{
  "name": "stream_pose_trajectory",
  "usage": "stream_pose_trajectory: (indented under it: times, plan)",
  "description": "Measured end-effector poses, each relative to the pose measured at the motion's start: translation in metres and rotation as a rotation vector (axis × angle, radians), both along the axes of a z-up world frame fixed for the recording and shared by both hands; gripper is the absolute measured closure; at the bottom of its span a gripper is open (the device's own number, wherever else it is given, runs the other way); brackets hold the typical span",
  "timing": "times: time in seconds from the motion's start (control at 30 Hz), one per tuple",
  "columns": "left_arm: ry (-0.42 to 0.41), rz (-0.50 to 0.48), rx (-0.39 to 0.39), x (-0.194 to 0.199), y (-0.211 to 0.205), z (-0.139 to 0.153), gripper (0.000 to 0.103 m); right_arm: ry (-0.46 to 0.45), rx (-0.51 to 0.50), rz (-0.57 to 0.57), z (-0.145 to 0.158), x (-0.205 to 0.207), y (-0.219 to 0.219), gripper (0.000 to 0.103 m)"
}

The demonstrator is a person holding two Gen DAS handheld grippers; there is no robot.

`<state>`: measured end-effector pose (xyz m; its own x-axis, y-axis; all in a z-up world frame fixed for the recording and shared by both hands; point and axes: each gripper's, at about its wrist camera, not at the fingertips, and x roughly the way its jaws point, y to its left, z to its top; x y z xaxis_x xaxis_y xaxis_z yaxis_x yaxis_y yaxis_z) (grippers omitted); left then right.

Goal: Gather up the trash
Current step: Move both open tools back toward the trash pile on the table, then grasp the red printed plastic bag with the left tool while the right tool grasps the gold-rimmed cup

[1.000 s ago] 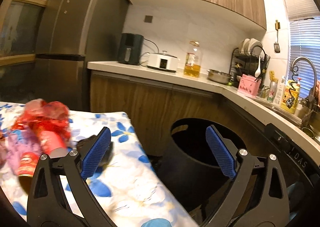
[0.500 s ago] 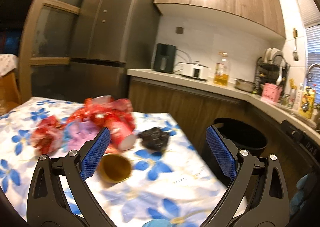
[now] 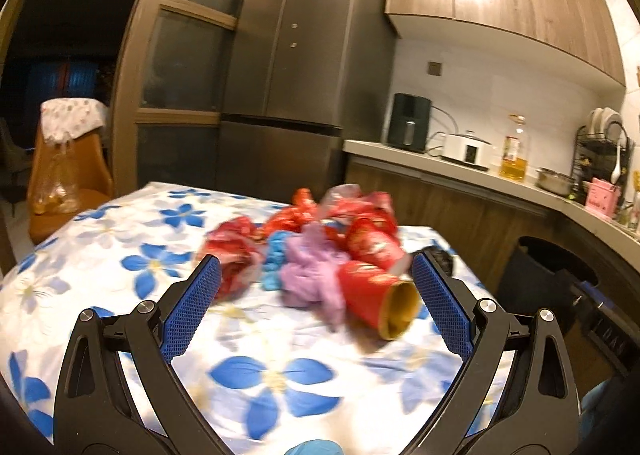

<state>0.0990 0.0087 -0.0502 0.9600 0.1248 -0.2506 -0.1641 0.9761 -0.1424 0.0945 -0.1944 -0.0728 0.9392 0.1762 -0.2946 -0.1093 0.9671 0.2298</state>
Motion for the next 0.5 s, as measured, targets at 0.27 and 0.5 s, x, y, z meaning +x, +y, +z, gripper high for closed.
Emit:
stream_pose_trajectory:
  times: [0.27, 0.5]
  plan:
    - [0.023, 0.092, -0.016, 0.006, 0.051, -0.01, 0.008, 0.053, -0.013, 0.143, -0.02, 0.024, 0.068, 0.041]
    - [0.04, 0.117, -0.013, 0.031, 0.073, -0.015, 0.008, 0.08, -0.032, 0.177, -0.029, 0.044, 0.094, 0.049]
